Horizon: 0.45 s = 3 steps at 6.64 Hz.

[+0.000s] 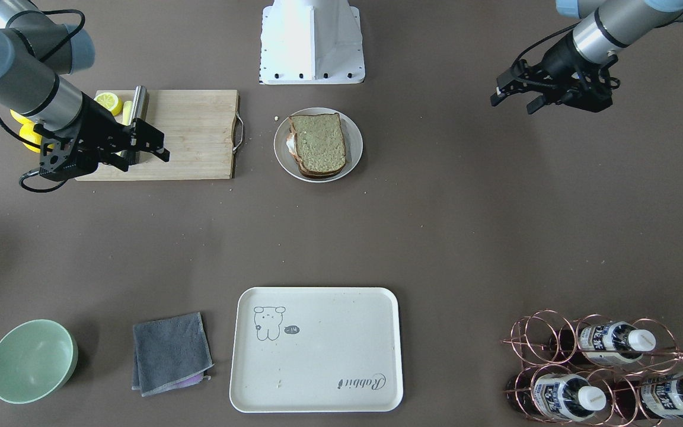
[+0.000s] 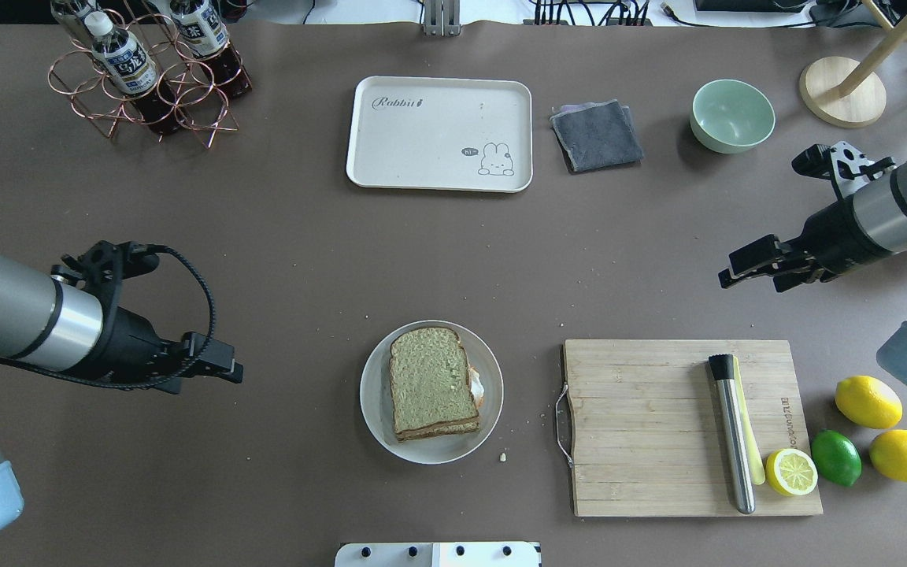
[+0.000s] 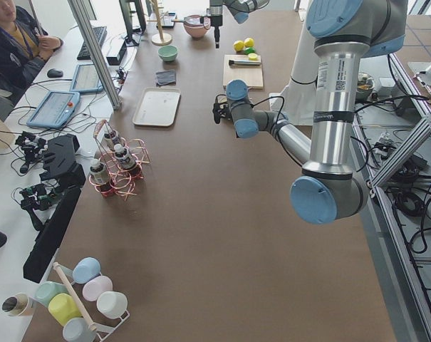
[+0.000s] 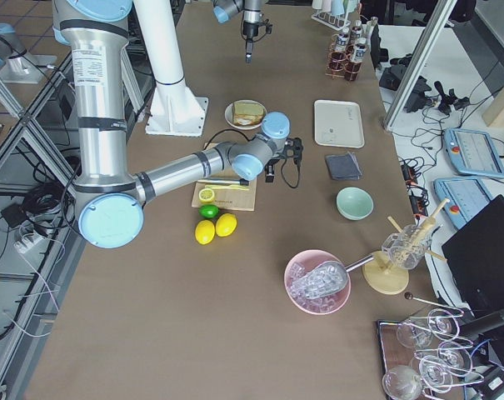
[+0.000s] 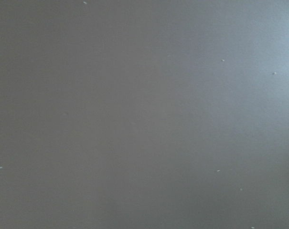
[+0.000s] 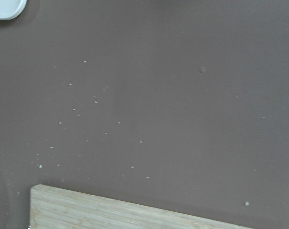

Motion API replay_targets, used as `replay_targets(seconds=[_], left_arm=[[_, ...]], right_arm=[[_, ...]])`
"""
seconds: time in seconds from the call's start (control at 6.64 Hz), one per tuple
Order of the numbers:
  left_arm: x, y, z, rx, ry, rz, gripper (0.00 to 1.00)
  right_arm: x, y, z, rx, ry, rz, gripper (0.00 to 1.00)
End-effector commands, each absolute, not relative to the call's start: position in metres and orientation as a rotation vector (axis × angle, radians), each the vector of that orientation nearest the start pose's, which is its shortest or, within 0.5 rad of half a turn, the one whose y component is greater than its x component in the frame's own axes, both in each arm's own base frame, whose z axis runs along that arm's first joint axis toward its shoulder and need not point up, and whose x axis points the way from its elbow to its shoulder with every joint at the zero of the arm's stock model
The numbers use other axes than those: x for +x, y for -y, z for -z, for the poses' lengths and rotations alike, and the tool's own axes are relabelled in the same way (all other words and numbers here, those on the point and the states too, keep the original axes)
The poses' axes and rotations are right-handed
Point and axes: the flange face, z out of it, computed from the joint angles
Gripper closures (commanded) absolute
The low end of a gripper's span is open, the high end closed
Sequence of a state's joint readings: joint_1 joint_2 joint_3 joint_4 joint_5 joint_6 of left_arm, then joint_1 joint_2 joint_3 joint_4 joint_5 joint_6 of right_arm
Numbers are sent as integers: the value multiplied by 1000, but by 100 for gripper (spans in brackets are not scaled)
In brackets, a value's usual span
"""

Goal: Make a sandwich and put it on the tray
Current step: 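Withdraw the right gripper while the left gripper reaches to the plate rim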

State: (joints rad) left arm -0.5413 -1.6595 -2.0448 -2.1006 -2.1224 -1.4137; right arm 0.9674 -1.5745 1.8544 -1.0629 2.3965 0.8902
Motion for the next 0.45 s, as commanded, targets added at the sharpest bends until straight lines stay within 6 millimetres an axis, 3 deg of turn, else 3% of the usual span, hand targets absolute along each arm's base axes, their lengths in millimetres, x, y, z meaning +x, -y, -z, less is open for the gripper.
replay_targets(seconds=[0.0,0.15,0.3], left_arm=[[459,303,-301,-80,-1171,56,3],[488,300,-290,-70,-1176,58,3],[498,299,-290,-73,-1169,80,5]], right_arm=[[-178,432,-501,48,1029,83,0],[-153,422,-527,64,1001,101,0],[-130,407,-552,63,984,116,0]])
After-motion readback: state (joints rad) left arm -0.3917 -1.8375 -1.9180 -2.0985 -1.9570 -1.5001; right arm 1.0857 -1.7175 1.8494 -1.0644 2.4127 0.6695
